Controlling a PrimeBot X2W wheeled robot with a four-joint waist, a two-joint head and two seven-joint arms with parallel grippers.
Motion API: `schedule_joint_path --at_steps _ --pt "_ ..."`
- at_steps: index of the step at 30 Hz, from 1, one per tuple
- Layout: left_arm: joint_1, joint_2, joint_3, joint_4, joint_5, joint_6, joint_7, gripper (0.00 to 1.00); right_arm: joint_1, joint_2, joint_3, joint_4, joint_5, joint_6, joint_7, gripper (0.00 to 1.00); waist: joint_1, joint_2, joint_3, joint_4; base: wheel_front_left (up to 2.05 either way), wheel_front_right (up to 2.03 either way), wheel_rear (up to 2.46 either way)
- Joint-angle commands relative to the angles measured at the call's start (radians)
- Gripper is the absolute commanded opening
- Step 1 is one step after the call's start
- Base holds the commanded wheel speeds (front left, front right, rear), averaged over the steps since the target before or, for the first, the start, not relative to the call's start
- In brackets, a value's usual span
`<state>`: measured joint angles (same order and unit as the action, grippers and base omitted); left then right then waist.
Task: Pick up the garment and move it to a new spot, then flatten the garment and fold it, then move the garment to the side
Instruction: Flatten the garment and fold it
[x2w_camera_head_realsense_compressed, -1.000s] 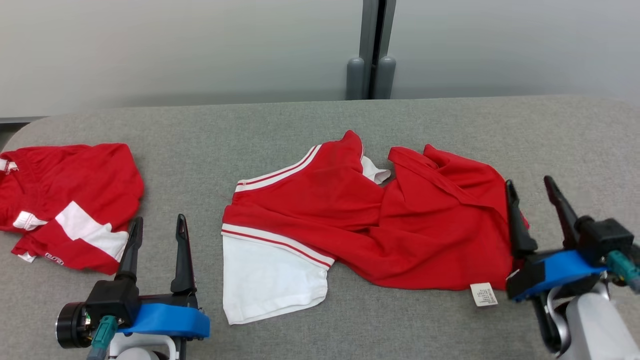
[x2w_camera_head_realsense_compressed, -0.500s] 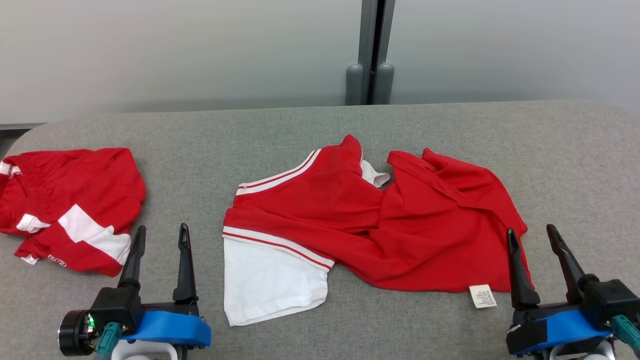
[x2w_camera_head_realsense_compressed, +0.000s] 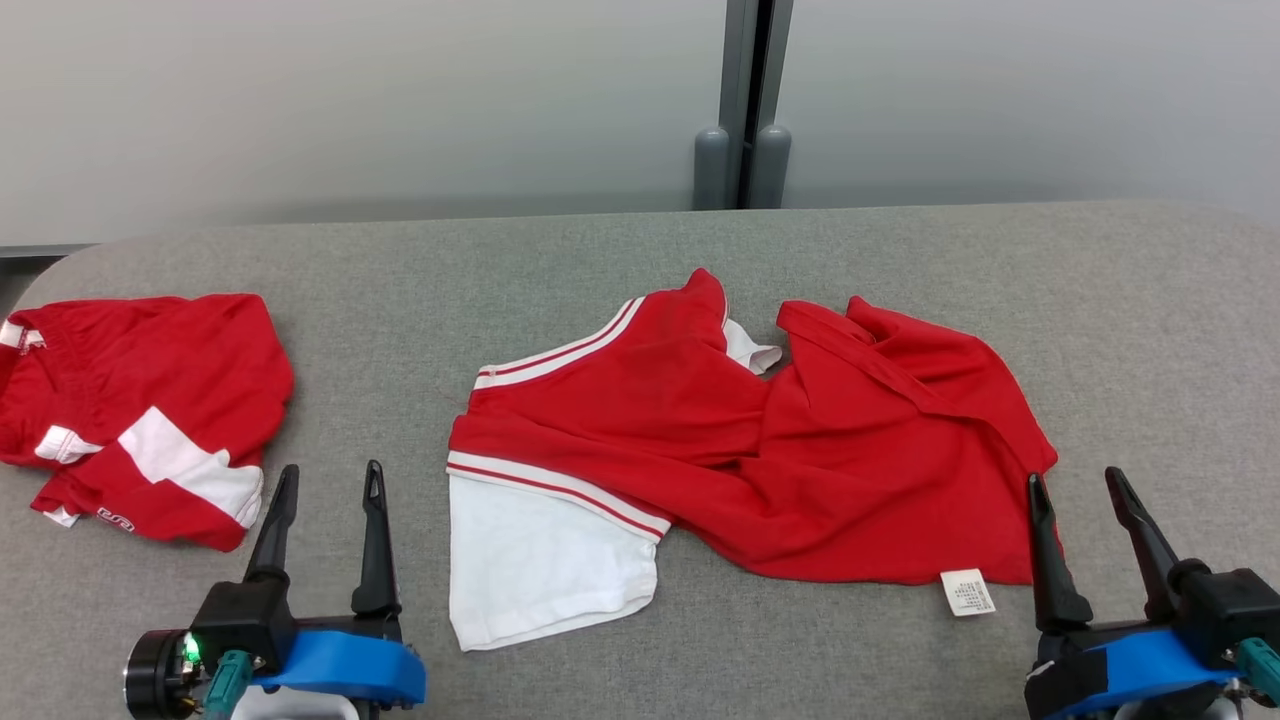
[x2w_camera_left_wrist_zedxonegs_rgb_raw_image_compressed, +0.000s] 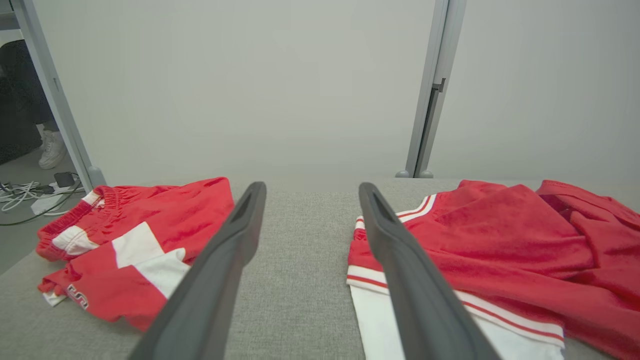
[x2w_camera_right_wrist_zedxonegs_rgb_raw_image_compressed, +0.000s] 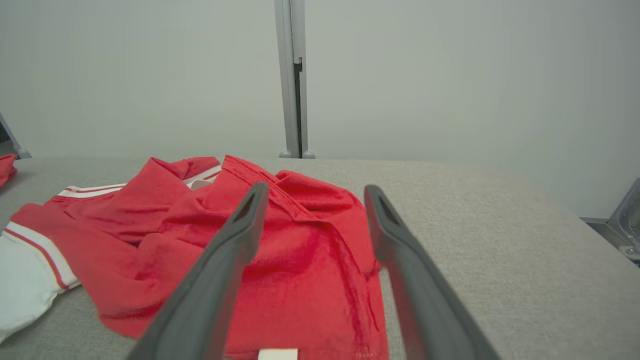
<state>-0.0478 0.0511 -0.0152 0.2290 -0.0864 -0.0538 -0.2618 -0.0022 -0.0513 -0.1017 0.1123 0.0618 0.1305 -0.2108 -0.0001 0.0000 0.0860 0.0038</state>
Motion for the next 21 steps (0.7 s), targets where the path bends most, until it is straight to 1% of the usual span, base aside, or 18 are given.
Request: schedule_joint_path --at_steps 1,6,11,21 --pt "-0.011 -0.001 -0.004 0.011 0.000 -0.008 -0.005 1.00 0.011 0.001 -0.009 0.007 0.002 0.000 0.006 1.00 0.0001 0.0000 0.004 0.000 0.00 0.00 0.00" --pt "-0.015 -0.001 -0.053 0.072 -0.011 -0.021 -0.005 1.00 0.001 0.001 -0.048 0.063 -0.040 0.000 0.023 1.00 0.0001 0.0000 0.014 -0.003 0.00 0.00 0.00" --pt "-0.010 -0.001 -0.104 0.169 -0.026 -0.029 -0.005 1.00 -0.022 0.001 -0.074 0.147 -0.061 0.000 0.023 1.00 0.0001 0.0000 0.031 -0.010 0.00 0.00 0.00" --pt "-0.019 0.000 -0.165 0.328 -0.051 -0.034 -0.005 1.00 -0.103 -0.017 -0.085 0.367 -0.075 0.000 -0.009 1.00 0.0001 0.0000 0.063 -0.011 0.00 0.00 0.00"
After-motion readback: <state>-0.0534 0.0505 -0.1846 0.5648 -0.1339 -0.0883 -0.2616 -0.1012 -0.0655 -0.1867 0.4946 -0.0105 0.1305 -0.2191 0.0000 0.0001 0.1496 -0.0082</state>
